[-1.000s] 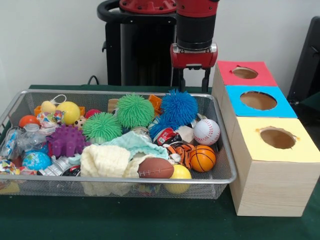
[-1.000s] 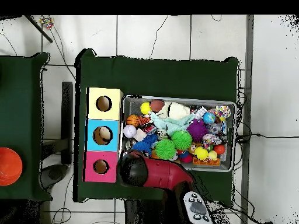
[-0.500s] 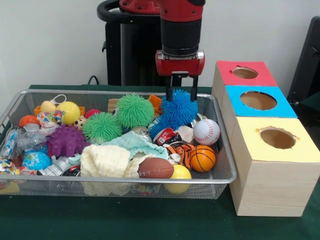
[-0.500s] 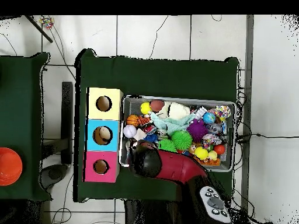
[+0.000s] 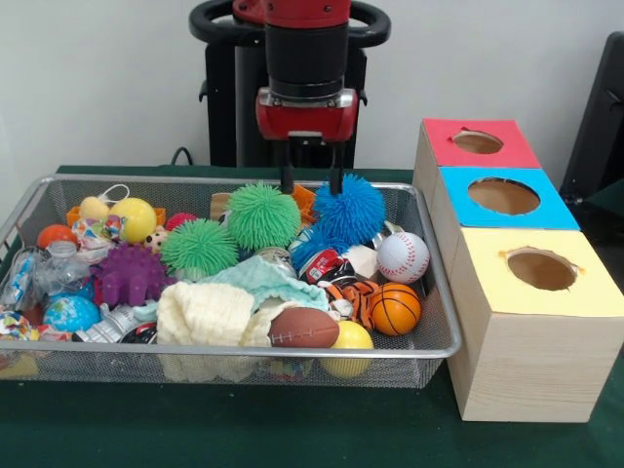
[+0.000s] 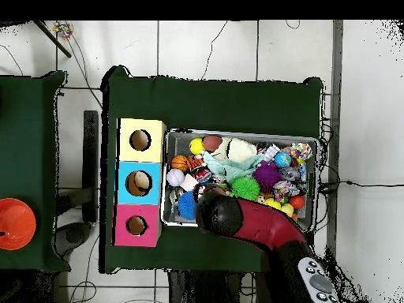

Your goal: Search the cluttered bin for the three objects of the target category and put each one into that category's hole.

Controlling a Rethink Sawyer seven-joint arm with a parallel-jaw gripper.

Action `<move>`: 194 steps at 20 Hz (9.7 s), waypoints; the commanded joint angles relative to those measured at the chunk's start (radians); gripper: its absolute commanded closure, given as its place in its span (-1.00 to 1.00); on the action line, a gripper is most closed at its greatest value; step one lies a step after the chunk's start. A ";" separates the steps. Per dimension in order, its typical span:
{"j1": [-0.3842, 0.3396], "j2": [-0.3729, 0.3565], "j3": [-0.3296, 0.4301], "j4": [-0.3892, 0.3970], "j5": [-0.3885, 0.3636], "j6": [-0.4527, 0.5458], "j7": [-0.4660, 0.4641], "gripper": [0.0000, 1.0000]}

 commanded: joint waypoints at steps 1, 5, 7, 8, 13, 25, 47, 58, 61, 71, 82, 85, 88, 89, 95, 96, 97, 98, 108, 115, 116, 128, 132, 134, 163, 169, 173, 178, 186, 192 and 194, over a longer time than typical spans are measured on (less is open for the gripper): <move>-0.097 0.052 0.103 -0.158 -0.091 0.121 -0.100 -1.00; -0.123 0.062 0.116 -0.193 -0.125 0.153 -0.121 -1.00; -0.137 0.073 0.124 -0.213 -0.146 0.165 -0.140 -1.00; -0.147 0.078 0.131 -0.220 -0.158 0.172 -0.149 -1.00; -0.197 0.093 0.156 -0.246 -0.211 0.199 -0.177 -1.00; -0.343 0.053 0.213 -0.208 -0.315 0.269 -0.217 -1.00; -0.524 0.172 0.256 -0.173 -0.571 0.183 -0.157 -1.00; -0.553 0.188 0.241 -0.171 -0.662 0.172 -0.155 -1.00; -0.562 0.185 0.237 -0.181 -0.681 0.185 -0.174 -1.00; -0.577 0.223 0.251 -0.182 -0.730 0.142 -0.154 -1.00; -0.604 0.258 0.271 -0.191 -0.749 0.223 -0.221 -1.00; -0.609 0.270 0.276 -0.177 -0.737 0.263 -0.238 -1.00; -0.603 0.272 0.268 -0.164 -0.744 0.281 -0.243 -1.00; -0.599 0.273 0.262 -0.163 -0.744 0.294 -0.245 -1.00; -0.566 0.270 0.220 -0.168 -0.780 0.302 -0.214 -1.00; -0.566 0.272 0.219 -0.170 -0.782 0.303 -0.216 -1.00; -0.566 0.275 0.219 -0.173 -0.785 0.303 -0.217 -1.00; -0.565 0.276 0.218 -0.174 -0.790 0.298 -0.215 -1.00; -0.600 0.285 0.260 -0.163 -0.788 0.199 -0.168 1.00; -0.596 0.295 0.272 -0.125 -0.777 0.134 -0.097 1.00; -0.600 0.284 0.280 -0.113 -0.765 0.139 -0.098 1.00; -0.565 -0.115 0.389 0.122 -0.611 0.161 -0.001 1.00; -0.545 -0.210 0.392 0.156 -0.540 0.212 0.003 1.00; -0.532 -0.236 0.388 0.164 -0.511 0.226 0.005 1.00; 0.022 -0.407 0.152 0.278 -0.185 0.257 0.299 1.00; 0.149 -0.472 0.096 0.287 -0.114 0.317 0.320 1.00; 0.249 -0.483 0.049 0.275 -0.096 0.341 0.375 1.00; 0.356 -0.463 -0.003 0.282 -0.084 0.305 0.429 1.00; 0.491 -0.404 -0.048 0.312 -0.055 0.186 0.497 1.00; 0.566 -0.369 -0.073 0.325 -0.049 0.118 0.538 1.00; 0.590 -0.356 -0.089 0.322 -0.055 0.090 0.555 1.00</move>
